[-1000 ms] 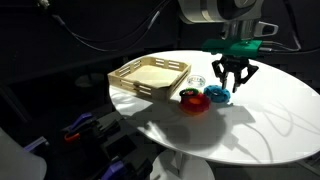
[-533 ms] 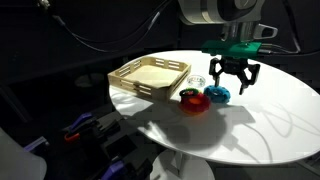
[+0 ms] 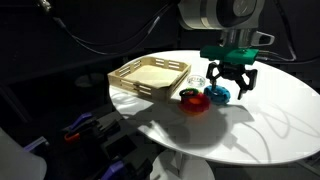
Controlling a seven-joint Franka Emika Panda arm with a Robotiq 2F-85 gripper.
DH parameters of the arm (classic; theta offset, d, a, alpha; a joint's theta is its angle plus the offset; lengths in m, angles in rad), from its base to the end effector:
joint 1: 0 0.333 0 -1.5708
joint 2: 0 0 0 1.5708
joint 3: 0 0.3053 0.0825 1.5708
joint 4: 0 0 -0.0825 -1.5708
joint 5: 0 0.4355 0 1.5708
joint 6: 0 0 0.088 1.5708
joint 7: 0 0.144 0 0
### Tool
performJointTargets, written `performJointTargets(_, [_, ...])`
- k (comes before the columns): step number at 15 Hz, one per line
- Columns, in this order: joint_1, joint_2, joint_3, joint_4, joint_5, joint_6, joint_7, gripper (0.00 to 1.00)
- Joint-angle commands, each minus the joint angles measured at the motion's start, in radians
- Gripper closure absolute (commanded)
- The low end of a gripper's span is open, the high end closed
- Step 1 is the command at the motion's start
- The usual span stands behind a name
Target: Put the blue ring on the tray
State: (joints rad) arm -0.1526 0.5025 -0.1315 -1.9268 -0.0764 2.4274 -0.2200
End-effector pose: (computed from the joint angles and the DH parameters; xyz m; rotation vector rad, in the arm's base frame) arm 0.6278 -0.1870 0.1439 3.0314 0.0148 -0.0416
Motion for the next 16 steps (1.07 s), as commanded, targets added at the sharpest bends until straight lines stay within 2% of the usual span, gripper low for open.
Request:
performJointTargets(1, [-0.009, 0.014, 0.003, 0.026, -0.014, -0.026, 0.021, 0.28])
performJointTargets(3, [-0.009, 0.016, 0.003, 0.026, -0.014, -0.027, 0.021, 0.44])
performJointTargets(7, [-0.009, 0.016, 0.003, 0.025, -0.014, -0.027, 0.022, 0.66])
performJointTargets(9, [-0.009, 0.016, 0.003, 0.025, -0.013, -0.028, 0.021, 0.83])
performJointTargets(10, [-0.009, 0.016, 0.002, 0.025, -0.014, -0.027, 0.023, 0.89])
performJointTargets(16, [-0.013, -0.02, 0.009, 0.016, -0.002, -0.036, 0.015, 0.9])
